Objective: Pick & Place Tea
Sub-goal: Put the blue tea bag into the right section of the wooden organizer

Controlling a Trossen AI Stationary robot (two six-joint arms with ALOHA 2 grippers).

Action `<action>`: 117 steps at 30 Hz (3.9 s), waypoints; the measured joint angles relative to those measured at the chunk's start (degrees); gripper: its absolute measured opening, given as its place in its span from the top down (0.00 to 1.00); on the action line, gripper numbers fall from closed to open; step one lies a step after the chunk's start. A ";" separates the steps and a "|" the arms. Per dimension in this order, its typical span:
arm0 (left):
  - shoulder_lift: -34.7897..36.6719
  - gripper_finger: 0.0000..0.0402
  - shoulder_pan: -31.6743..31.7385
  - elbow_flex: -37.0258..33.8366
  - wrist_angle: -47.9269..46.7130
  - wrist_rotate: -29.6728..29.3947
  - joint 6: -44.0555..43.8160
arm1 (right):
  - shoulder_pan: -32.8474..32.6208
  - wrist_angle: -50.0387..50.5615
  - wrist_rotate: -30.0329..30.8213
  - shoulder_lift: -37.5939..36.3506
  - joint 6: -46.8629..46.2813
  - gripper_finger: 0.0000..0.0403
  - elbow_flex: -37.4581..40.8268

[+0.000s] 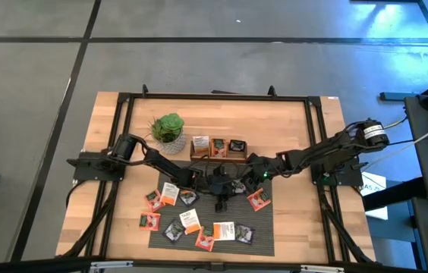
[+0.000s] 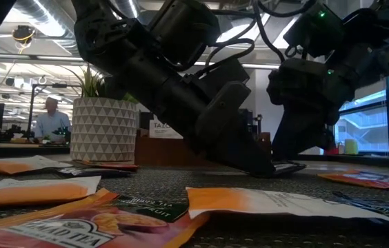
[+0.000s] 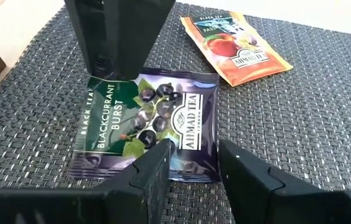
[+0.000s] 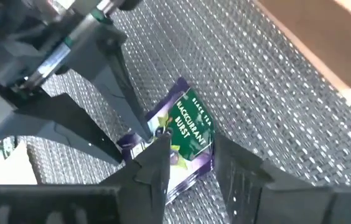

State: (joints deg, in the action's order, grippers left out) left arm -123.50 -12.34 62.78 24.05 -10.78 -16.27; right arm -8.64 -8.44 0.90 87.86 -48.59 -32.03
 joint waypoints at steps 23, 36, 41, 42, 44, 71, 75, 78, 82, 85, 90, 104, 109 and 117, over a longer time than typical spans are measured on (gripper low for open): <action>0.00 0.66 0.00 -0.09 0.11 -0.02 0.09 | 0.00 1.58 2.49 2.81 1.13 0.73 -0.13; 0.00 0.66 0.00 -0.09 0.22 -0.02 0.11 | 0.02 0.60 2.15 3.15 1.13 0.77 -0.11; 0.00 0.66 0.00 -0.09 0.22 -0.02 0.11 | 0.02 0.63 2.00 3.19 1.13 0.88 -0.09; 0.00 0.66 0.00 -0.09 0.22 -0.02 0.11 | 0.02 0.66 1.98 3.19 1.13 0.90 -0.09; -0.02 0.66 0.00 -0.09 0.22 -0.02 0.58 | 0.02 0.88 2.00 3.19 1.23 0.96 -0.07; 24.34 0.66 -7.62 -12.78 5.49 1.51 4.68 | -1.42 -0.62 5.41 -8.47 15.18 1.00 -0.02; 28.03 0.66 -10.27 -17.57 14.47 1.76 5.07 | -1.63 -4.20 6.98 -12.99 20.81 1.00 -0.02; 29.12 0.66 -11.43 -19.72 16.47 1.59 5.09 | -0.88 -5.82 7.07 -15.71 25.29 1.00 -0.74; 29.38 0.66 -11.96 -19.89 16.78 1.60 5.09 | 0.67 -6.00 8.66 -17.48 33.79 1.00 -3.52; 29.38 0.66 -12.04 -19.89 15.96 1.71 5.07 | 2.37 -5.63 12.23 -17.29 40.10 1.00 -5.22; 29.38 0.66 -12.40 -19.89 15.41 1.73 4.94 | 6.92 -2.34 14.66 -15.88 46.16 1.00 -5.60; 29.38 0.66 -14.69 -19.89 14.69 1.48 5.05 | 14.66 0.12 14.63 -15.19 47.36 1.00 -0.78; 29.38 0.66 -14.60 -19.89 14.71 1.46 5.05 | 15.08 -1.29 14.68 -15.19 47.60 1.00 0.82; 29.38 0.66 -14.58 -19.87 14.69 1.46 5.07 | 15.08 -2.72 16.49 -15.19 47.57 0.98 2.51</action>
State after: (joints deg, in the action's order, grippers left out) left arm -94.13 -26.92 42.92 38.74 -9.32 -11.20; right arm 6.44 -11.16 17.39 72.66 -1.03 -29.52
